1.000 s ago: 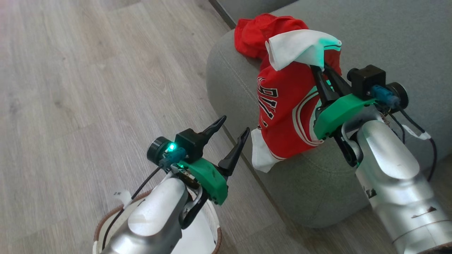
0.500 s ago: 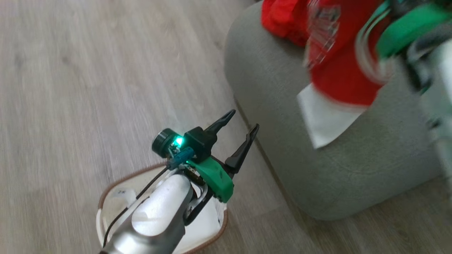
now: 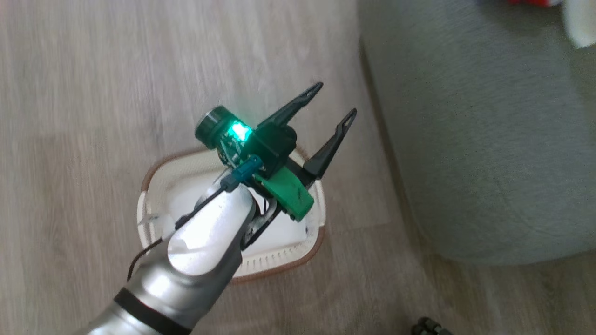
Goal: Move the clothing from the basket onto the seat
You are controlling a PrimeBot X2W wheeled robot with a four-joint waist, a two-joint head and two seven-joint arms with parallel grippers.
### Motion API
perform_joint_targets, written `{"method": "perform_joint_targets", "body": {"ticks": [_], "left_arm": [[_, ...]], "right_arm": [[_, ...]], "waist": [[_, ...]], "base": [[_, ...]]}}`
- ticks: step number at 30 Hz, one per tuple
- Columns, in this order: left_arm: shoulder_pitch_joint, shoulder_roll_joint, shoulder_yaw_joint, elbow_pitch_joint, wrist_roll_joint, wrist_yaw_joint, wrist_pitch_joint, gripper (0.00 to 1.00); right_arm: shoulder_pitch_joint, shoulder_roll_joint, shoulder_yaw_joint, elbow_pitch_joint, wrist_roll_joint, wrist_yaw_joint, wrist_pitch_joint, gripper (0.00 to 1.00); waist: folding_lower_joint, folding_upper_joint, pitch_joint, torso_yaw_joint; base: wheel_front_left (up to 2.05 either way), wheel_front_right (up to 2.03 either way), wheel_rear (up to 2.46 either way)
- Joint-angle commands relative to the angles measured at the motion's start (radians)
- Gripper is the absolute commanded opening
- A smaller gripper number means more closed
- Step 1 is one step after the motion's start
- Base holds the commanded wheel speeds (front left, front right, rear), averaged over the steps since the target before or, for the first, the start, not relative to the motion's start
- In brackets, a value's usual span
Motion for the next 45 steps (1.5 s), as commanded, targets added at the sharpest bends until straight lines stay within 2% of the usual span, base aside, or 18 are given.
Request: {"method": "perform_joint_targets", "body": {"ticks": [1, 9, 16, 20, 21, 22, 23, 24, 34, 45], "left_arm": [[-0.042, 0.015, 0.024, -0.040, 0.009, 0.003, -0.009, 1.00], [-0.084, 0.023, 0.019, -0.063, 0.025, 0.014, -0.008, 1.00], [-0.087, 0.034, 0.016, -0.070, 0.027, 0.021, -0.008, 1.00], [-0.084, 0.043, 0.016, -0.070, 0.025, 0.028, -0.007, 1.00], [-0.083, 0.044, 0.015, -0.069, 0.024, 0.029, -0.006, 1.00], [-0.082, 0.045, 0.015, -0.068, 0.023, 0.030, -0.006, 1.00], [-0.081, 0.046, 0.015, -0.067, 0.021, 0.031, -0.006, 1.00], [-0.080, 0.047, 0.015, -0.065, 0.020, 0.032, -0.005, 1.00], [-0.041, 0.047, 0.039, -0.046, -0.027, 0.052, -0.007, 1.00], [0.062, 0.032, 0.128, -0.041, -0.104, 0.108, -0.009, 1.00]], "right_arm": [[-0.028, -0.017, -0.016, -0.007, -0.008, 0.000, -0.001, 0.00], [0.013, -0.006, -0.184, 0.221, -0.062, 0.000, -0.050, 0.00], [0.060, 0.023, -0.269, 0.365, -0.111, 0.000, -0.084, 0.00], [0.076, 0.045, -0.288, 0.401, -0.147, 0.000, -0.103, 0.00], [0.079, 0.052, -0.289, 0.405, -0.153, 0.000, -0.107, 0.29], [0.081, 0.060, -0.288, 0.407, -0.159, 0.000, -0.111, 0.52], [0.083, 0.068, -0.285, 0.407, -0.165, 0.000, -0.115, 0.91], [0.086, 0.076, -0.281, 0.406, -0.169, 0.000, -0.118, 1.00], [0.178, 0.113, -0.181, 0.336, -0.133, 0.000, -0.133, 1.00], [0.359, 0.129, -0.053, 0.146, -0.020, 0.000, -0.134, 1.00]], "waist": [[-0.0001, 0.0000, 0.100, 0.080], [-0.0001, 0.0000, 0.212, 0.145], [-0.0001, 0.0000, 0.234, 0.151], [-0.0001, 0.0000, 0.233, 0.137], [-0.0001, 0.0000, 0.232, 0.133], [-0.0001, 0.0000, 0.229, 0.127], [-0.0001, 0.0000, 0.225, 0.122], [-0.0001, 0.0000, 0.221, 0.116], [-0.0001, 0.0000, 0.123, 0.073], [-0.0001, 0.0000, -0.055, 0.082]], "base": [[0.00, 0.00, 0.00], [0.00, 0.00, 0.00], [0.00, 0.00, 0.00], [0.00, 0.00, 0.00], [0.00, 0.00, 0.00], [0.00, 0.00, 0.00], [0.00, 0.00, 0.00], [0.00, 0.00, 0.00], [0.00, 0.00, 0.00], [0.00, 0.00, 0.00]]}}
